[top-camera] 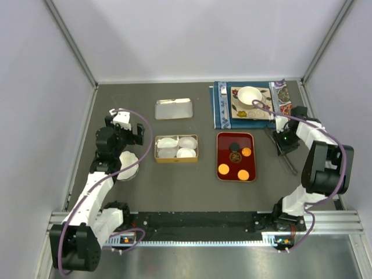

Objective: Pack the cookies

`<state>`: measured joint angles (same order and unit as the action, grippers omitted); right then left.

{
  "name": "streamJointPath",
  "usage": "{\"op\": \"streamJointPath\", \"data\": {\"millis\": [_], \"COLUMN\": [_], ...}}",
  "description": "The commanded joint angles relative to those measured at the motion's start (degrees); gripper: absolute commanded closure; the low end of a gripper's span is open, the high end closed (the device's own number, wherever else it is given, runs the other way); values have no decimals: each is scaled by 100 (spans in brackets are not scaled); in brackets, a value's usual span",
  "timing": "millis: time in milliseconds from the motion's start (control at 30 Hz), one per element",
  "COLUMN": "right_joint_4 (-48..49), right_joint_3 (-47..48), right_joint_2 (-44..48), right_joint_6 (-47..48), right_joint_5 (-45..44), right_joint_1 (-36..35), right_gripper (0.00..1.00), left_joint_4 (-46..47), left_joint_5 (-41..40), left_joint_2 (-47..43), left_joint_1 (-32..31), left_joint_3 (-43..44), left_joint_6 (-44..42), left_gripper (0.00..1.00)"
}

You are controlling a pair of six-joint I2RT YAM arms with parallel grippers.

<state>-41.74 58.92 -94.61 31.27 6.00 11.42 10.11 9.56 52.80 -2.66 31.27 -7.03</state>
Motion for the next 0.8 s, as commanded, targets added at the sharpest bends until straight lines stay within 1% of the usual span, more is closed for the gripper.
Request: {"op": "streamJointPath", "data": {"millis": [0,233,567,767], "right_joint_4": [-168,-748,-1337,-1592], "right_joint_3": [365,937,1491,1553], "right_joint_2": [846,1488,2156,2508], "right_joint_6": [-173,-349,-428,-437], "right_joint_5": [411,595,824,929], "right_joint_1": [27,27,-69,-298], "right_gripper": [72,72,61,53], "left_joint_4": [132,53,17,0], "left_joint_5": [-7,-7,37,63], "left_joint_2": [-199,-296,-384,-340], "left_joint_1": [28,28,28,28], "left_joint_3": [2,20,46,90], "left_joint_6": [-27,-44,-27,17], "left_gripper": [1,1,1,1]}}
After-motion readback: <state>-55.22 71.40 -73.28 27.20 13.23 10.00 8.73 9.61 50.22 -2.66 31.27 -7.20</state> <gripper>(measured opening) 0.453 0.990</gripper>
